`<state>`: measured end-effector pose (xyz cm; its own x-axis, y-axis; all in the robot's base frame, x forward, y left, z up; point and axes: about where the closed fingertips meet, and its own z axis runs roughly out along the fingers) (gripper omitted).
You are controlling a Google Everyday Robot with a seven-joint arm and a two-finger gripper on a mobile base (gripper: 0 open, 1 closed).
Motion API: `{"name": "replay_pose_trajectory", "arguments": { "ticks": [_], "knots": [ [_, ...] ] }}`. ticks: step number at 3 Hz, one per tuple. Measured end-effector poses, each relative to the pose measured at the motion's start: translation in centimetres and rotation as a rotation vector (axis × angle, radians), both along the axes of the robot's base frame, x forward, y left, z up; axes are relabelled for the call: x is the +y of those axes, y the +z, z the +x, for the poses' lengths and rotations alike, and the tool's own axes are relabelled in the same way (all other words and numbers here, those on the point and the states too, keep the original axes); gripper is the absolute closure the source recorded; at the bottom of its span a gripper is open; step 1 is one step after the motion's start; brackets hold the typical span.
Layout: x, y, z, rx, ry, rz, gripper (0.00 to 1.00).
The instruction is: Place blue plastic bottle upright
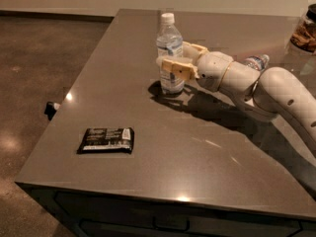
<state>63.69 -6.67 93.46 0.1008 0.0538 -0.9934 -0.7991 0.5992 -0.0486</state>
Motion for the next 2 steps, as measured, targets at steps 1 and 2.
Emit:
{"name": "replay_pose_trajectory", "arguments": {
  "ticks": [1,2],
  "knots": [
    [0.22,0.07,-0.04,0.0,0.004,-0.001,0.0],
    [0.23,0.07,-0.04,0.0,0.004,-0.001,0.0]
  ]
}}
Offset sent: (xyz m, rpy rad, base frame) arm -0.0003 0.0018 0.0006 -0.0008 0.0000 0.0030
